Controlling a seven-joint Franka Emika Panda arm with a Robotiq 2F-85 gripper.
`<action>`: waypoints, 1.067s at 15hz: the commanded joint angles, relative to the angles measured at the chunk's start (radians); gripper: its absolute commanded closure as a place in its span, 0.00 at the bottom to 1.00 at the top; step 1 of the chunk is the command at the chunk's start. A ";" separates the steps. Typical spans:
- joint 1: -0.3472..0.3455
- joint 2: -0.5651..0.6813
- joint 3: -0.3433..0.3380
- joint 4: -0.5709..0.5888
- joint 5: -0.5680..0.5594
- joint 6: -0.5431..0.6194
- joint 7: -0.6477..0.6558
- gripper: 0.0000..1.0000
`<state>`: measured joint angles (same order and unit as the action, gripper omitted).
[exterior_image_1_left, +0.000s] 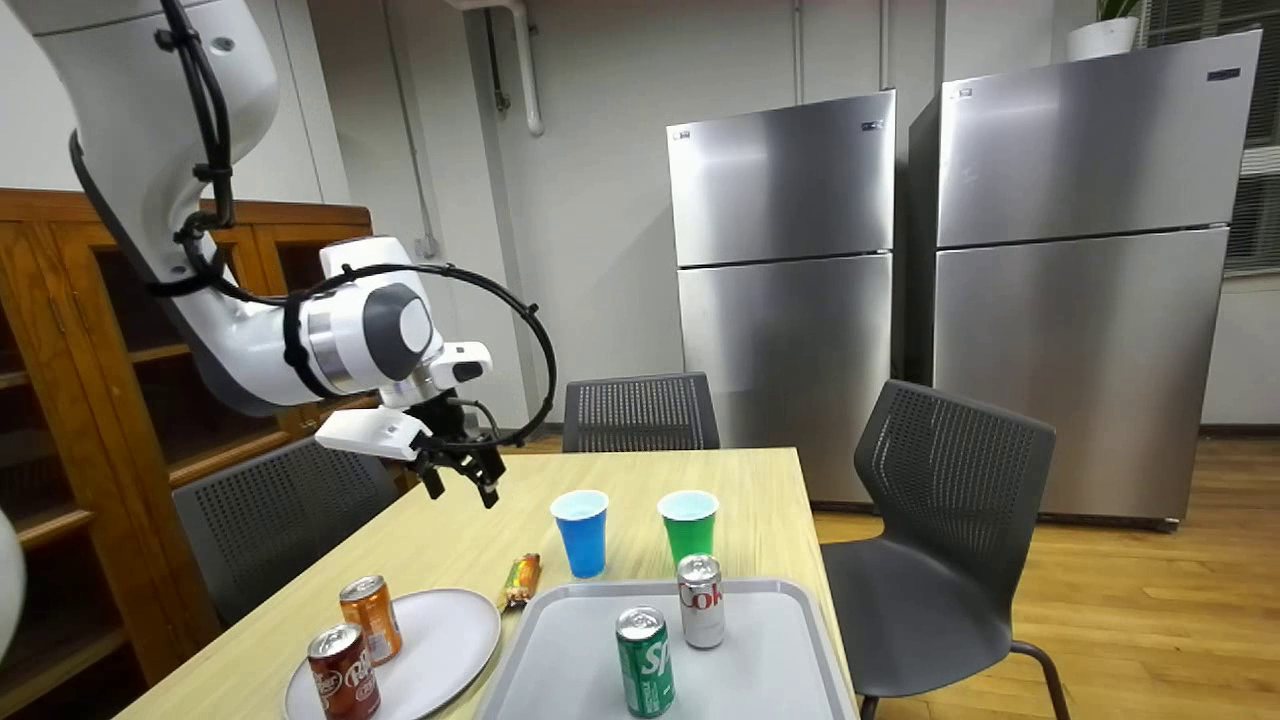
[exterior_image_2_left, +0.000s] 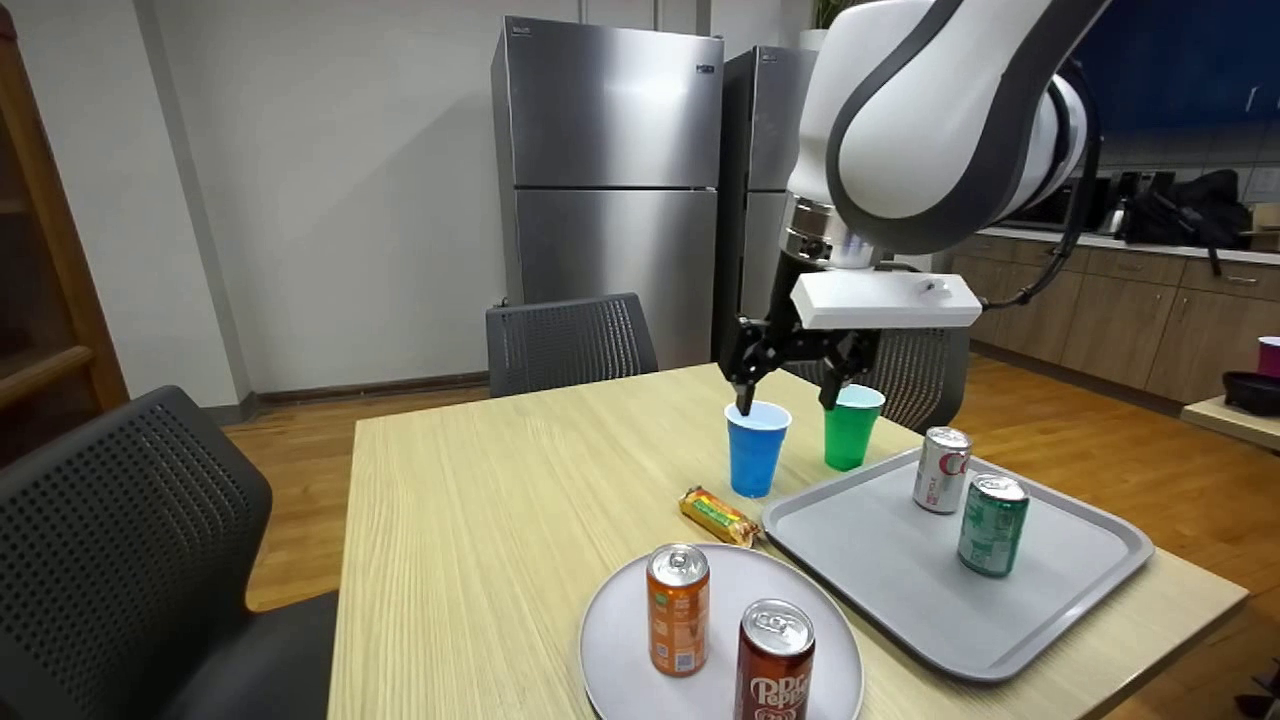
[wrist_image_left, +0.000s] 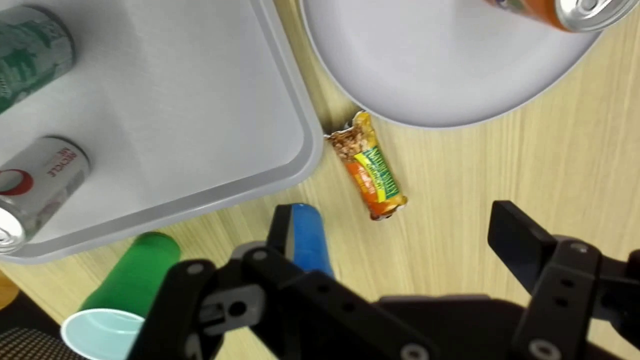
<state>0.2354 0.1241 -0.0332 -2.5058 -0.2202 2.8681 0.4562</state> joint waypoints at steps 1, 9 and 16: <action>-0.008 0.001 0.086 0.014 0.068 -0.018 -0.088 0.00; 0.000 0.105 0.203 0.100 0.213 -0.009 -0.202 0.00; 0.019 0.216 0.229 0.200 0.233 -0.042 -0.211 0.00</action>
<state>0.2416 0.2925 0.1880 -2.3691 -0.0139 2.8677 0.2773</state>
